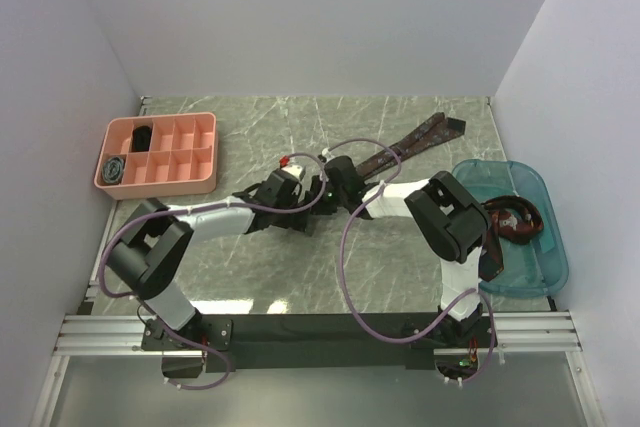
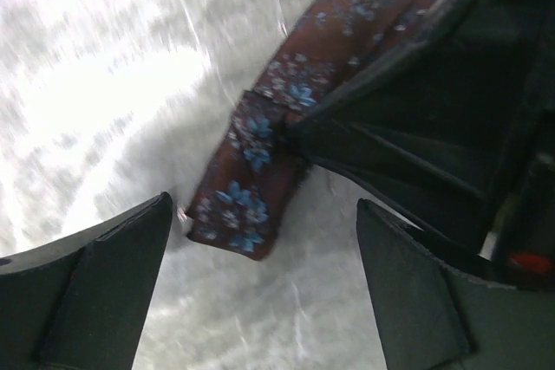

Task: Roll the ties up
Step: Roll the tie

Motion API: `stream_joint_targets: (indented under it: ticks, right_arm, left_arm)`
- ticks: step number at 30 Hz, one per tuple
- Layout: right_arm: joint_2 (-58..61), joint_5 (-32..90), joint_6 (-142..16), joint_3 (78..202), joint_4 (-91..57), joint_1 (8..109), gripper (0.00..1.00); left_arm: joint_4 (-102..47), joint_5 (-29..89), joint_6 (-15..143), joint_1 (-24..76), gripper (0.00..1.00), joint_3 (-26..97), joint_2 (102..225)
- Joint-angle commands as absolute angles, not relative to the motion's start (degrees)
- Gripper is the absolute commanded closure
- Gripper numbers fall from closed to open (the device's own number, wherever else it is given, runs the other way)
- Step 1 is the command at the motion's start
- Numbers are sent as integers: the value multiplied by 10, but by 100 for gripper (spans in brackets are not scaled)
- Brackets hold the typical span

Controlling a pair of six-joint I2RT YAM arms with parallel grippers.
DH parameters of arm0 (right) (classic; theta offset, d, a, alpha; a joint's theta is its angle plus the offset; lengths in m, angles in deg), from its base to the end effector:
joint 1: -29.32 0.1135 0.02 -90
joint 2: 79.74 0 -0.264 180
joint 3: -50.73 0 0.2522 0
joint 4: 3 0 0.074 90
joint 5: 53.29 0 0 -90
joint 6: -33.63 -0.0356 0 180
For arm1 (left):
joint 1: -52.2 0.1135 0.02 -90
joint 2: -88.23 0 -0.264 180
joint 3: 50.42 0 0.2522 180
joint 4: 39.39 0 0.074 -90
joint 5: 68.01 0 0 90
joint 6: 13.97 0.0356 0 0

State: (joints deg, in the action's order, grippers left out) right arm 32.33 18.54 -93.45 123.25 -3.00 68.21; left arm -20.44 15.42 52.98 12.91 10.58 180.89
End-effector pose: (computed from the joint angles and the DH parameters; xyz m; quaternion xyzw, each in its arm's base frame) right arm 0.3019 0.2578 0.1289 -0.0814 0.8921 0.3716 0.2438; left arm 0.2474 -0.1972 0.1603 0.1136 0.9333 -0.1280 0.3158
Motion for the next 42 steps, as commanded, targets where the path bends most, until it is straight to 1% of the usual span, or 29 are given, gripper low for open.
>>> stream_joint_targets:
  ticks: [1, 5, 7, 17, 24, 27, 28, 30, 32, 34, 35, 36, 37, 39, 42]
  right_arm:
    - [320, 195, -892, 1243, -94, 681, 100]
    - [313, 202, -874, 1246, -111, 679, 100]
    - [314, 198, -867, 1245, -116, 678, 100]
    - [309, 159, -851, 1230, -123, 662, 100]
    - [312, 140, -851, 1224, -115, 661, 100]
    - [309, 138, -851, 1221, -113, 661, 100]
    - [306, 138, -852, 1221, -114, 661, 100]
    - [303, 138, -852, 1221, -115, 661, 100]
    - [296, 139, -854, 1221, -115, 660, 100]
    - [287, 147, -859, 1220, -112, 657, 98]
    - [285, 148, -860, 1219, -112, 657, 96]
    - [283, 151, -862, 1219, -112, 654, 92]
    - [279, 154, -862, 1218, -111, 652, 90]
    - [274, 154, -862, 1216, -110, 647, 84]
    - [262, 153, -855, 1212, -108, 640, 78]
  left_arm:
    - [-163, 126, 583, 111, 8, 169, 1845]
    - [-133, 104, 606, 96, 10, 195, 1873]
    - [-138, 111, 613, 91, 11, 197, 1874]
    - [-205, 155, 659, 73, 19, 177, 1879]
    - [-240, 164, 668, 73, 26, 169, 1886]
    - [-253, 176, 674, 73, 33, 162, 1885]
    - [-252, 179, 675, 73, 38, 162, 1885]
    - [-252, 189, 678, 73, 41, 159, 1885]
    - [-256, 200, 679, 73, 51, 153, 1887]
    - [-271, 205, 678, 74, 60, 149, 1887]
    - [-273, 210, 677, 74, 60, 146, 1887]
    - [-275, 213, 676, 73, 61, 144, 1886]
    - [-279, 215, 675, 73, 66, 141, 1885]
    - [-282, 215, 676, 73, 67, 135, 1880]
    - [-284, 224, 679, 73, 69, 132, 1876]
